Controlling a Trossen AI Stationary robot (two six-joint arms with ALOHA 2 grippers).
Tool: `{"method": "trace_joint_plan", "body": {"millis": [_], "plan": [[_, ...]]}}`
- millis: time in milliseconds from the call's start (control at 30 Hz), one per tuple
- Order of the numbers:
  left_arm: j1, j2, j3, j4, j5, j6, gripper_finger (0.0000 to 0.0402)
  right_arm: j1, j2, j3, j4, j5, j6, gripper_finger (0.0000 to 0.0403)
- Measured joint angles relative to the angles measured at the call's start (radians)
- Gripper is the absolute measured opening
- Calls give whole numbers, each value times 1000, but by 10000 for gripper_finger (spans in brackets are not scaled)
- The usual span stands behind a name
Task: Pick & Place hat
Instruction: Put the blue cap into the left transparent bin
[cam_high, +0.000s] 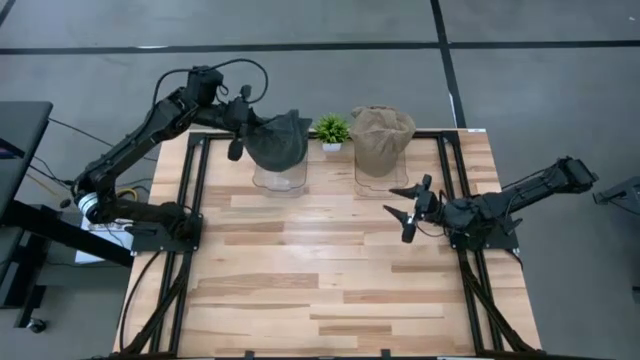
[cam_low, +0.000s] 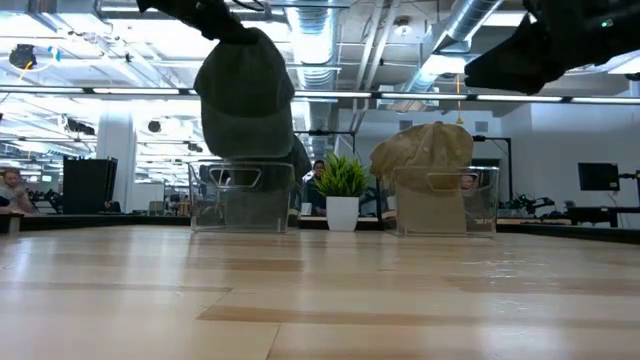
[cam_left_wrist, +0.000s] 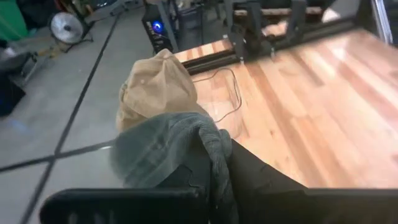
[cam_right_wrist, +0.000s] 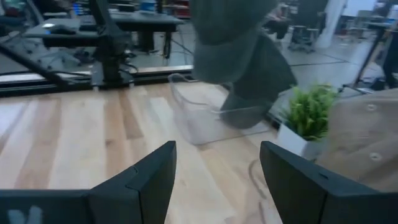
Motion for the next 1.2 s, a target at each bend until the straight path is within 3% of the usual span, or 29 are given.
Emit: {"method": "trace_joint_plan", "body": {"millis": [200,633,1200], "plan": [[-5,2,18,-40,-78,192,28,-86,0,0,0,0,0,224],[-6,24,-15,-40,-76,440,27,-193,0,0,12,-6,1,224],[-9,139,-21,45,-91,452,28,-206,3,0,12,-6,1,224]]}}
